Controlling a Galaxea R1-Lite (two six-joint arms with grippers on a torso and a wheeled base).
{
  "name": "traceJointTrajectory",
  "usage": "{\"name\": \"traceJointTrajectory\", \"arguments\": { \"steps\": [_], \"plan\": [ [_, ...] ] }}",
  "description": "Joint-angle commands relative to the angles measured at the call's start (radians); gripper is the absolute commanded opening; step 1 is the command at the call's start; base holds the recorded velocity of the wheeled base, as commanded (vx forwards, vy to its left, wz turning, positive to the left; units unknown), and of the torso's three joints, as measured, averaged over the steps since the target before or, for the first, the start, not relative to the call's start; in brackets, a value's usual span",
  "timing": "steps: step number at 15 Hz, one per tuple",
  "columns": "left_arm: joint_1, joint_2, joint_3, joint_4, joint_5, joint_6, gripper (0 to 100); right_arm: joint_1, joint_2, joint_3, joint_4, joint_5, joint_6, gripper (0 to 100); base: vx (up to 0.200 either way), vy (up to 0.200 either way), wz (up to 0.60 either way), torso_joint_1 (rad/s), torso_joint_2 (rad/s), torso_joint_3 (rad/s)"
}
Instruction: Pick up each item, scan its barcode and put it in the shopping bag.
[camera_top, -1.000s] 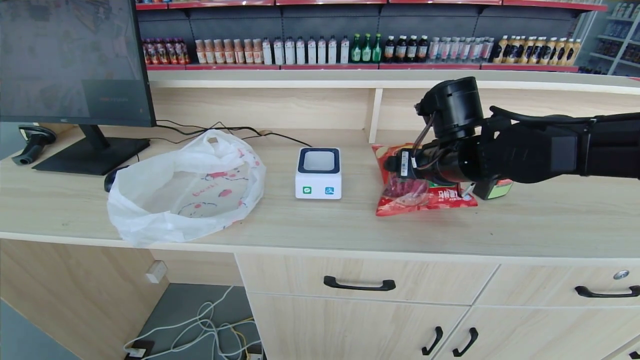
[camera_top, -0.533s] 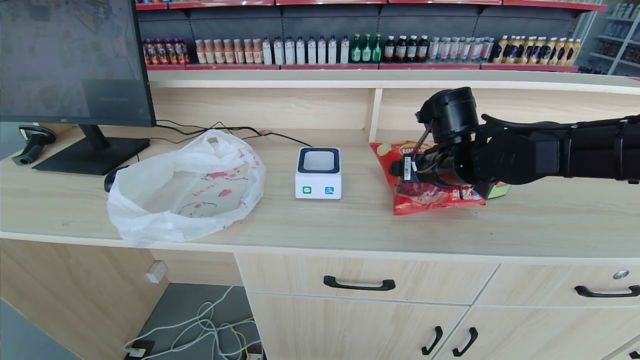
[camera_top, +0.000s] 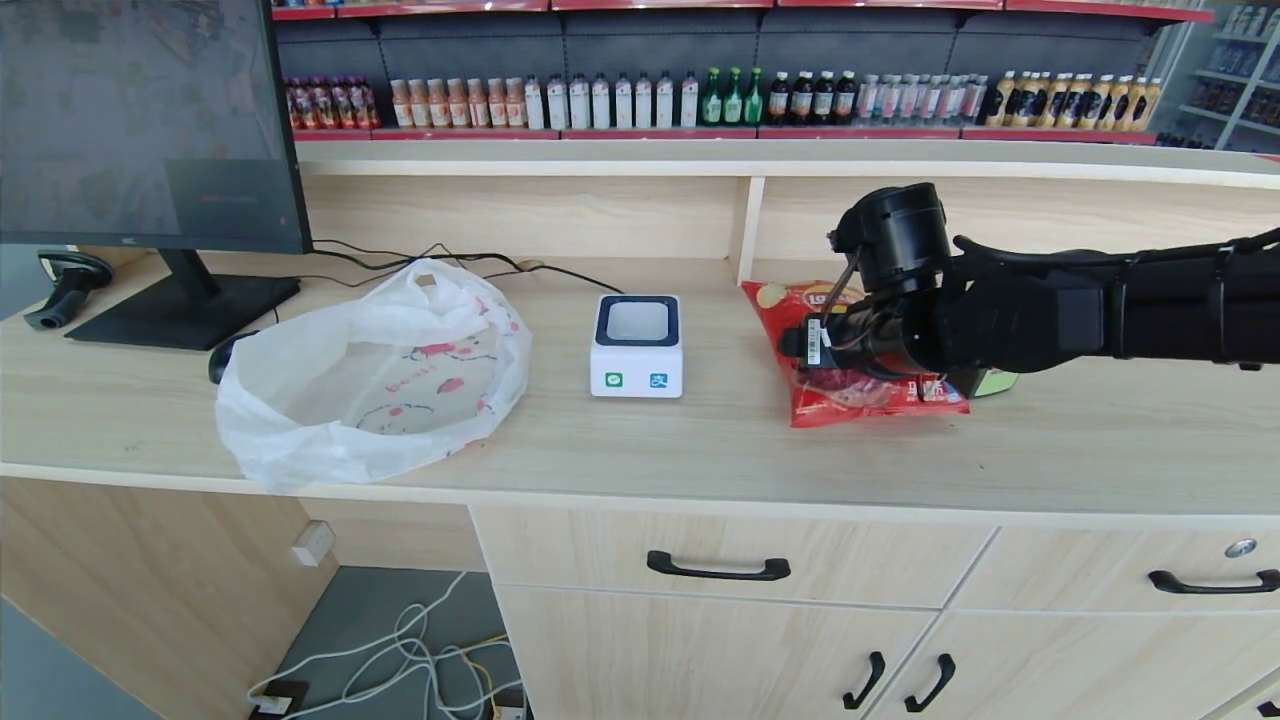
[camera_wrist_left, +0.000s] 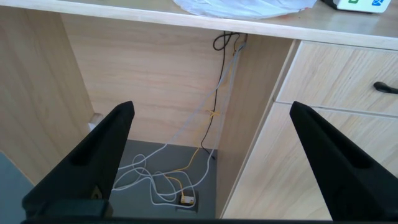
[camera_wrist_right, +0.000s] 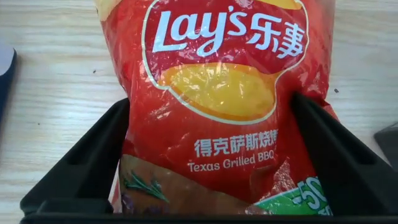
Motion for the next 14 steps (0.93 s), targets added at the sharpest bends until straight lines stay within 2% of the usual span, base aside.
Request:
{"name": "traceJointTrajectory", "arguments": {
  "steps": [1, 3, 4, 14],
  "plan": [
    [0.000, 0.000, 0.000, 0.000, 0.000, 0.000, 100, 0.000, -0.002, 0.007, 0.001, -0.001, 0.002, 100, 0.000, 0.000, 0.00, 0.000, 0.00, 0.000],
    [0.000, 0.000, 0.000, 0.000, 0.000, 0.000, 100, 0.000, -0.002, 0.027, -0.002, -0.001, 0.005, 100, 0.000, 0.000, 0.00, 0.000, 0.00, 0.000],
    [0.000, 0.000, 0.000, 0.000, 0.000, 0.000, 100, 0.003, -0.007, 0.038, -0.005, -0.001, 0.019, 0, 0.000, 0.000, 0.00, 0.000, 0.00, 0.000],
    [0.000, 0.000, 0.000, 0.000, 0.000, 0.001, 100, -0.017, -0.153, 0.086, -0.007, -0.004, 0.039, 0, 0.000, 0.000, 0.00, 0.000, 0.00, 0.000]
  ]
}}
